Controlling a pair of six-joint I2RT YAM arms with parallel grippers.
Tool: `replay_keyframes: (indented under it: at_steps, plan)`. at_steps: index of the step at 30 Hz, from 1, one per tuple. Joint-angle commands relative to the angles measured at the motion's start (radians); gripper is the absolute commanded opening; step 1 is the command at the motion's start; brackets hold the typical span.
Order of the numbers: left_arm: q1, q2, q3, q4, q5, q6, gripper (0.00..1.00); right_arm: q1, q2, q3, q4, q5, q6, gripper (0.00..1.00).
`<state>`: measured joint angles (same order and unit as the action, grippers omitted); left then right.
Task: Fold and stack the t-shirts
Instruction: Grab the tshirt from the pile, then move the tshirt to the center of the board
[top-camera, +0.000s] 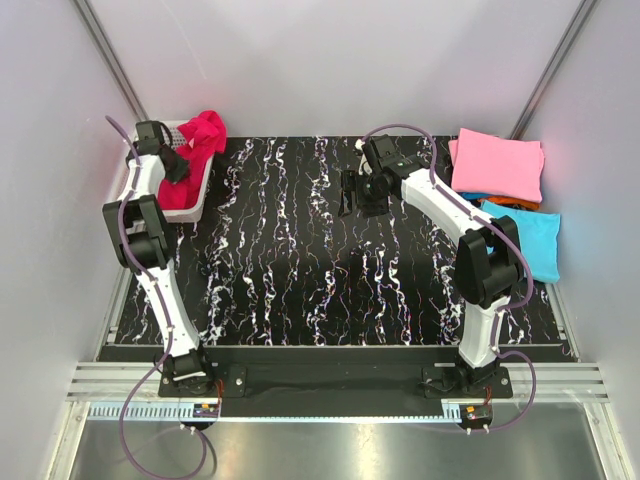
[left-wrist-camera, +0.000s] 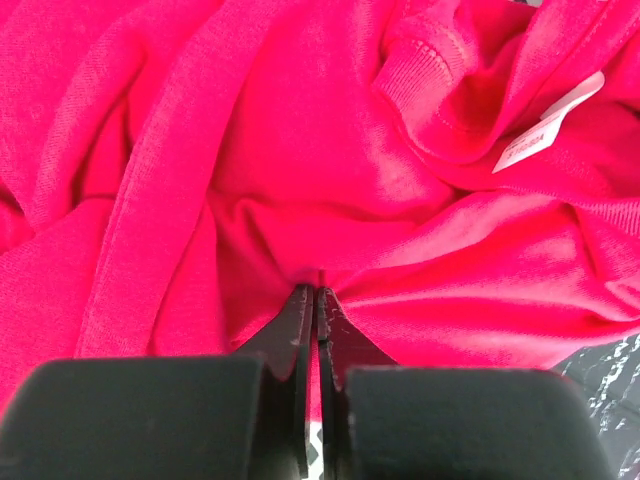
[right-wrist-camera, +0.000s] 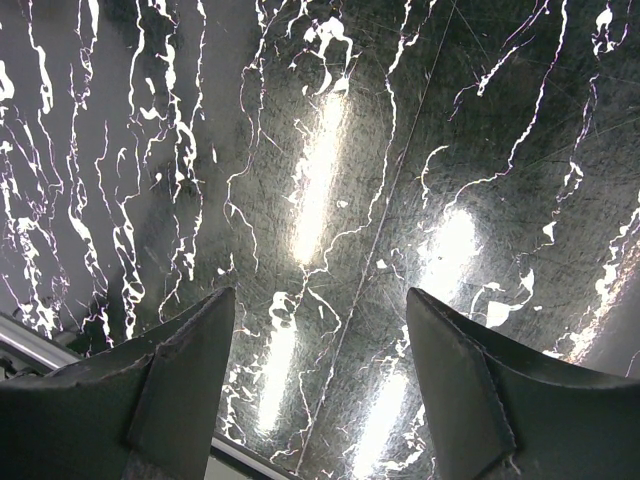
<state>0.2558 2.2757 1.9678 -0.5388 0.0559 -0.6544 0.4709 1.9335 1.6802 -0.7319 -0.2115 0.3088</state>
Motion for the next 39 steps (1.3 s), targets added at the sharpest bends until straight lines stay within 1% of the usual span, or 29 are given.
replay_keyframes:
  at_steps: [1,5,8,12,14,20,23,24,25,26,27,29,30,31,32,37,38,39]
  plan:
    - [0.003,-0.033,0.019,0.020,0.041,0.013,0.00,-0.006,0.002,-0.002,-0.004,-0.019,0.009,0.76]
    - [0.005,-0.059,0.002,0.022,0.070,0.033,0.00,-0.005,0.013,-0.004,-0.006,-0.025,0.010,0.76]
    - [0.005,-0.120,-0.038,0.022,0.071,0.027,0.00,-0.006,0.012,-0.005,-0.006,-0.022,0.012,0.75]
    - [0.000,-0.225,-0.064,0.023,0.100,0.016,0.00,-0.005,0.009,0.001,-0.006,0.001,0.007,0.75]
    - [-0.004,-0.303,-0.075,0.023,0.105,0.015,0.00,-0.006,0.002,0.007,-0.004,0.026,0.004,0.76]
    - [-0.058,-0.504,-0.095,0.030,0.156,0.038,0.00,-0.028,-0.010,0.039,-0.004,0.096,0.029,0.76]
    - [-0.116,-0.565,-0.101,0.052,0.206,0.062,0.00,-0.047,-0.028,0.041,-0.003,0.150,0.065,0.76]
    - [-0.159,-0.597,-0.103,0.062,0.254,0.085,0.00,-0.064,-0.034,0.041,-0.003,0.167,0.090,0.76]
    - [-0.183,-0.607,-0.101,0.074,0.277,0.096,0.00,-0.072,-0.044,0.035,-0.001,0.202,0.101,0.76]
    - [-0.211,-0.619,-0.101,0.079,0.300,0.107,0.00,-0.081,-0.062,0.032,0.000,0.205,0.108,0.76]
    - [-0.257,-0.636,-0.103,0.085,0.336,0.125,0.00,-0.098,-0.073,0.029,0.002,0.269,0.128,0.76]
    - [-0.332,-0.650,-0.113,0.086,0.364,0.144,0.00,-0.118,-0.108,0.021,0.005,0.311,0.142,0.76]
    - [-0.395,-0.660,-0.119,0.089,0.387,0.160,0.00,-0.141,-0.120,0.018,0.006,0.339,0.156,0.76]
    - [-0.426,-0.665,-0.125,0.088,0.397,0.170,0.00,-0.153,-0.134,0.010,0.008,0.351,0.162,0.76]
    - [-0.476,-0.671,-0.148,0.091,0.406,0.171,0.00,-0.161,-0.158,0.007,0.011,0.363,0.165,0.76]
    - [-0.605,-0.709,-0.236,0.092,0.470,0.205,0.00,-0.201,-0.229,-0.030,0.022,0.440,0.171,0.77]
    - [-0.624,-0.716,-0.265,0.097,0.488,0.220,0.00,-0.206,-0.249,-0.036,0.025,0.458,0.174,0.77]
    - [-0.668,-0.720,-0.279,0.096,0.501,0.254,0.00,-0.207,-0.260,-0.045,0.031,0.480,0.184,0.77]
